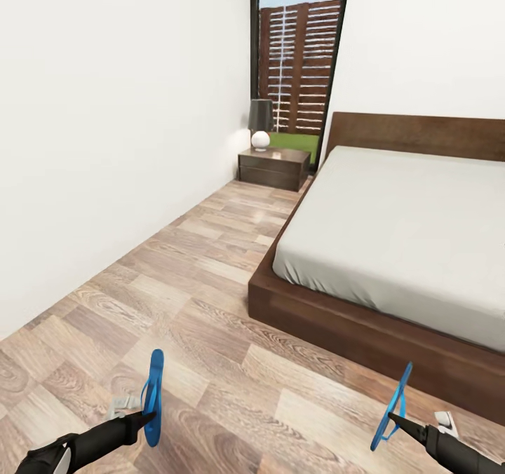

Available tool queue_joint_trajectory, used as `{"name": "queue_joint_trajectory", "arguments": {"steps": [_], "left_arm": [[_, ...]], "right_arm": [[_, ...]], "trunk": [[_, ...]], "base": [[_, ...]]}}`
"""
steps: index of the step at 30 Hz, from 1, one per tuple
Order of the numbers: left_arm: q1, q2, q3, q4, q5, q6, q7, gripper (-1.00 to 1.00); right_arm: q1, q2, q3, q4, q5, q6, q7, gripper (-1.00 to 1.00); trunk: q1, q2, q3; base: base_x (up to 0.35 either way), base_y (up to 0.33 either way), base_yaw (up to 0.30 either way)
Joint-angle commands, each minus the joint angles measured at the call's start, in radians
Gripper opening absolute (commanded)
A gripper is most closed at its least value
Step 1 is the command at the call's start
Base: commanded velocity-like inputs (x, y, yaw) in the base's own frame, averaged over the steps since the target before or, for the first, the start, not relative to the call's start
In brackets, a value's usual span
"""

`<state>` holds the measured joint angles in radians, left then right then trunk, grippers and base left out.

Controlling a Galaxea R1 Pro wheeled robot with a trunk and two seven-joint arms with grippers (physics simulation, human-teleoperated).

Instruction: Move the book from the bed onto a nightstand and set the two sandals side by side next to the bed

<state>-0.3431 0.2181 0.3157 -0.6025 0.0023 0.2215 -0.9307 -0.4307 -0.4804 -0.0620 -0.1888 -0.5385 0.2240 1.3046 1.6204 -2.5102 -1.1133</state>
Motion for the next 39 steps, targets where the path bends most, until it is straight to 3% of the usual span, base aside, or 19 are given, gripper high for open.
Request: {"name": "queue_joint_trajectory", "arguments": {"steps": [1,39], "left_arm": [[0.0,-0.001,0.003,0.0,-0.002,0.008,-0.007,-1.0],[0.0,-0.009,0.003,0.001,-0.002,0.007,-0.007,-1.0]], "right_arm": [[0.0,0.0,-0.006,0.0,0.003,0.011,0.004,-1.0],[0.0,0.0,-0.005,0.0,0.003,0.011,0.004,-1.0]], "trunk": [[-0.001,0.0,0.003],[-0.018,0.009,0.15]], "base": [[0.0,0.0,0.0],[0.0,0.0,0.0]]}}
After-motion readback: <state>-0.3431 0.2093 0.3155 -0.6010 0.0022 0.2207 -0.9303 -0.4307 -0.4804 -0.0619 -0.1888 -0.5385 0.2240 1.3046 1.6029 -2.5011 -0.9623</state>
